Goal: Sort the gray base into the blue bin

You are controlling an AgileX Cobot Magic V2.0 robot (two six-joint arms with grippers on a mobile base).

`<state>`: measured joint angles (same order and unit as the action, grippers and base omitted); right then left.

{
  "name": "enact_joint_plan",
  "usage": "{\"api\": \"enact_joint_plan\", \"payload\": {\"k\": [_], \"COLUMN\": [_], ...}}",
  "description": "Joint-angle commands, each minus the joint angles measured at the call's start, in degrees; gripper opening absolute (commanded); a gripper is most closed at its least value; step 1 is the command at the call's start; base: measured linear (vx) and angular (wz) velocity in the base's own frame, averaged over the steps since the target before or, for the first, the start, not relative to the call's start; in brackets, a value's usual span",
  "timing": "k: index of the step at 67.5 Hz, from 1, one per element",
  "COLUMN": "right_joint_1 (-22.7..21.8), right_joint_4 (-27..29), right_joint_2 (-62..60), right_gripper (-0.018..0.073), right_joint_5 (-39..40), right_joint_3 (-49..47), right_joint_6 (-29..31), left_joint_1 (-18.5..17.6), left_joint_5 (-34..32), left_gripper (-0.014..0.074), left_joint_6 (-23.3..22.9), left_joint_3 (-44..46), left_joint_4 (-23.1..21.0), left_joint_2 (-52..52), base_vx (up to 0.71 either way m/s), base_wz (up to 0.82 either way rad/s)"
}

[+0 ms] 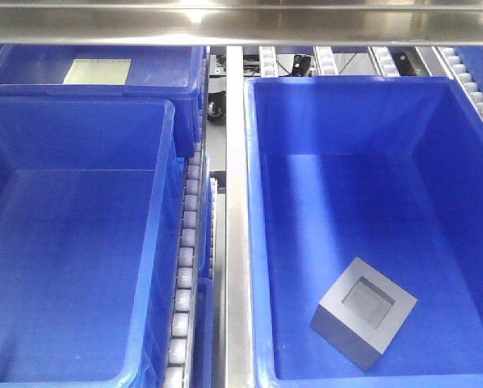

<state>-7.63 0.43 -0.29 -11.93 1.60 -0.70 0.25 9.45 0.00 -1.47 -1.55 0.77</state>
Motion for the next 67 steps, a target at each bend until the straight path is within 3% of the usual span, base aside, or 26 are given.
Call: {"api": "enact_joint_plan", "payload": {"k": [1, 67], "right_joint_1": [-0.4, -0.4], "right_joint_4": [-0.4, -0.4], "right_joint_2": [1.0, 1.0], "right_gripper": [-0.0005, -0.0005], "right_joint_5": [3.5, 3.5], "right_joint_3": [0.1, 0.1], "right_joint_6": [0.7, 0.7], "left_joint_1": [0.1, 0.1], "left_joint_5": [-4.3, -3.9], "left_gripper": [-0.0008, -0.0006], "left_joint_6": [-0.3, -0.3], "left_joint_3": [1.1, 1.2], "left_joint_4": [-0.1, -0.1], "left_joint_2": [0.7, 0.7], "base_vx": [0.00, 0.00], "base_wz": [0.00, 0.00]}}
